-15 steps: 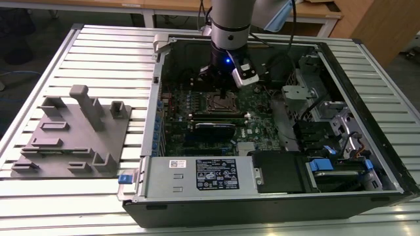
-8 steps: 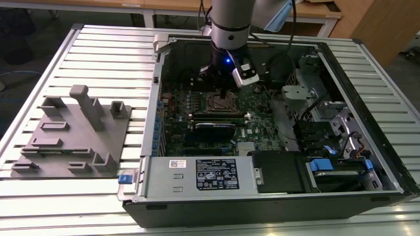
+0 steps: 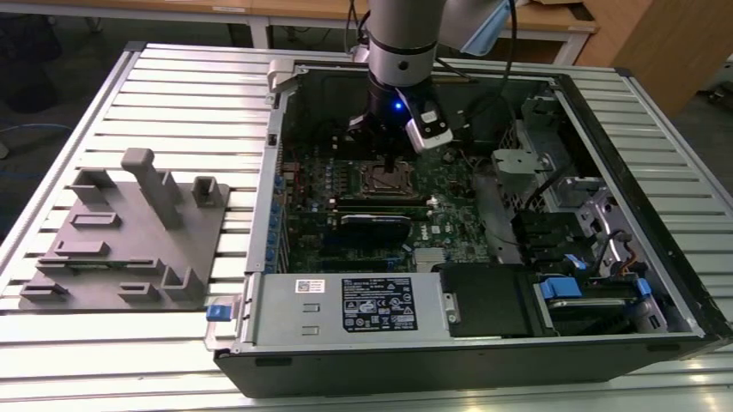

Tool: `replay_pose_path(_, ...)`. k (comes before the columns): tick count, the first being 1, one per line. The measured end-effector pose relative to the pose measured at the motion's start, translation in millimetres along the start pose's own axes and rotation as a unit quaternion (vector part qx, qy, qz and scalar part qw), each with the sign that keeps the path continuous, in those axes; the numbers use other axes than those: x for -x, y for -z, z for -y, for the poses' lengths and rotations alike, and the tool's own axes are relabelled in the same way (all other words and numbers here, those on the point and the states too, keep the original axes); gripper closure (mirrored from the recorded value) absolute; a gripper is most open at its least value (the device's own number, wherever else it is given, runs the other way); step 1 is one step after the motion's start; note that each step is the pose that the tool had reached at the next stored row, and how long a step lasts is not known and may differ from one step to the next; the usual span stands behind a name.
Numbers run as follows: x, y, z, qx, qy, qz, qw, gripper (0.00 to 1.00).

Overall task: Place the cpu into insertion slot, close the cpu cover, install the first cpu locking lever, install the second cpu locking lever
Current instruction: 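Install the first cpu locking lever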

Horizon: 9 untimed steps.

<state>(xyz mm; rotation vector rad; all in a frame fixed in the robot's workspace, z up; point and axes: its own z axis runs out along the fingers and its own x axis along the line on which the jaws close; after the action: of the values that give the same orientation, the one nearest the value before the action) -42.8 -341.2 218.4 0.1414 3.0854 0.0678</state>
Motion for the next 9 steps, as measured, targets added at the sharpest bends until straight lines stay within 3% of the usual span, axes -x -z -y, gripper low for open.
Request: replay_pose_path(9,0.0,0.3,0.0,0.0000,0.001,-0.0001,1.0000,0.90)
